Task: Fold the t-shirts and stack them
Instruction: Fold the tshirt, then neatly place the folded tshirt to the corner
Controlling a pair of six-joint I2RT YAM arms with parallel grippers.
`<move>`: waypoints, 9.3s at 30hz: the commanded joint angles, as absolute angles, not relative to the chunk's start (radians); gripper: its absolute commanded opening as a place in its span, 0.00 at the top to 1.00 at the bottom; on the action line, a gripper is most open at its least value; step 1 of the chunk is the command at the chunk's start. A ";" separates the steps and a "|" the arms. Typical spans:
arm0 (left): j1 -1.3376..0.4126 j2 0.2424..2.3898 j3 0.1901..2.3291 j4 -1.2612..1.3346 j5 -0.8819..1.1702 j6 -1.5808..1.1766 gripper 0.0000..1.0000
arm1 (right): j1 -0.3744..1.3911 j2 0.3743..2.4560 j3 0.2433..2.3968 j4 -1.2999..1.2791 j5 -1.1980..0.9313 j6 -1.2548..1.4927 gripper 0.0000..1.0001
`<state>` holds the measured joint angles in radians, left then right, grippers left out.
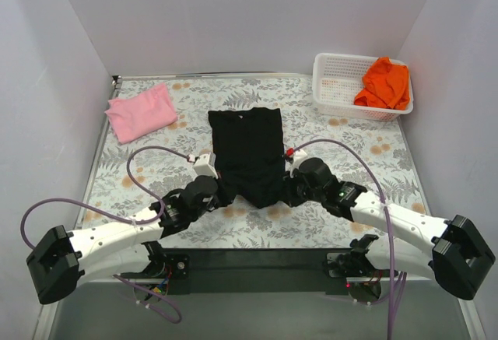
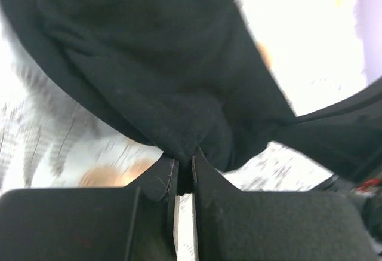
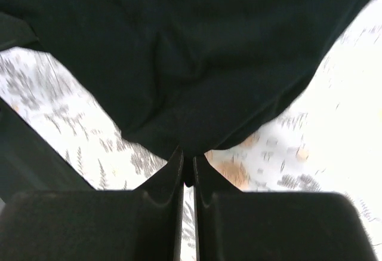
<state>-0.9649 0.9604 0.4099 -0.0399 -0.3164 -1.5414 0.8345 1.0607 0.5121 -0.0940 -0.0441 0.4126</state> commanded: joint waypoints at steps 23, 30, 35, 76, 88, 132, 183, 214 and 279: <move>-0.549 1.347 0.793 0.204 -0.169 -1.192 1.00 | 0.555 1.591 1.259 -0.078 -0.109 0.183 0.99; -0.466 1.517 0.926 0.216 -0.092 -1.183 1.00 | 0.480 1.744 1.380 -0.078 -0.202 0.179 0.99; -0.411 1.603 0.976 0.232 -0.020 -1.187 1.00 | 0.450 1.818 1.451 -0.077 -0.238 0.167 0.99; -0.261 1.743 1.206 0.279 -0.098 -1.200 0.03 | 0.351 2.088 1.798 0.052 -0.351 0.195 0.02; -0.249 1.690 1.016 0.271 0.057 -1.221 0.03 | 0.396 1.999 1.552 0.135 -0.405 0.153 0.05; -0.201 1.959 0.900 0.520 0.486 -1.358 0.06 | 0.469 2.240 1.537 0.017 -0.376 0.113 0.10; -0.147 1.896 1.261 0.129 0.313 -1.091 1.00 | 0.494 1.884 1.184 0.067 -0.301 0.115 0.10; 0.110 2.075 1.878 -0.259 0.413 -0.834 1.00 | 0.494 1.763 1.003 0.120 -0.298 0.090 0.10; 0.502 1.916 1.526 -0.256 0.308 -0.796 0.62 | 0.497 1.701 0.940 0.213 -0.431 0.120 0.11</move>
<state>0.4892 2.0209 1.5463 -0.3008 0.4149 -0.7757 0.4950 1.7470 0.9424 0.1787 -0.4156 0.1200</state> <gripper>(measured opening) 0.284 0.888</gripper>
